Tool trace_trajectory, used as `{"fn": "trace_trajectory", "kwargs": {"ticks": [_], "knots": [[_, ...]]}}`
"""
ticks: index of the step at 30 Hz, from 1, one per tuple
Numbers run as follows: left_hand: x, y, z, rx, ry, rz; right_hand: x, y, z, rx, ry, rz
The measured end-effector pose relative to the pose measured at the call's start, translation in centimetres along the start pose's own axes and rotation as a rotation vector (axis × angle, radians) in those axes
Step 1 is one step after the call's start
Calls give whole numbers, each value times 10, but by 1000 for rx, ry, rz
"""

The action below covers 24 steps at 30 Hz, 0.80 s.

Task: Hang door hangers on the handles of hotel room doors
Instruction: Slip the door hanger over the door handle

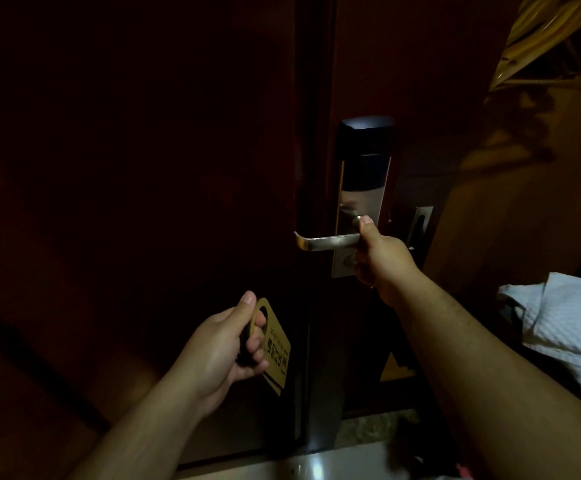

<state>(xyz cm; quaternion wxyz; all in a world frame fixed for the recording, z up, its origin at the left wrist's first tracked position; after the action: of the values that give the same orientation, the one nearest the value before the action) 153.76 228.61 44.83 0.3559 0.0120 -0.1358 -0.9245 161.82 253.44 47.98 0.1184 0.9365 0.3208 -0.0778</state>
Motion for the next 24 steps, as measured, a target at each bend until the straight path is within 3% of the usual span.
{"fn": "trace_trajectory", "kwargs": {"ticks": [19, 24], "knots": [[-24, 3, 13, 9, 76, -122, 3, 5, -3, -55, -49, -1], [-28, 12, 20, 10, 99, -120, 14, 29, 13, 29, 109, -8]]}}
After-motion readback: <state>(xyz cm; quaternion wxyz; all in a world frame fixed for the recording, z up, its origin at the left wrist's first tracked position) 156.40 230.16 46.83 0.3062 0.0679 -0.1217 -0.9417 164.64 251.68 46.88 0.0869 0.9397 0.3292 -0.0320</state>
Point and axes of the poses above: each hand's wrist, its own y-axis away from the middle knuckle, its own x-axis out of the back of the hand, z = x × y, the point moved 6 cm from there along -y, towards the middle knuckle, and after that the axes turned 12 degrees about -y, right-handed, at the moved point
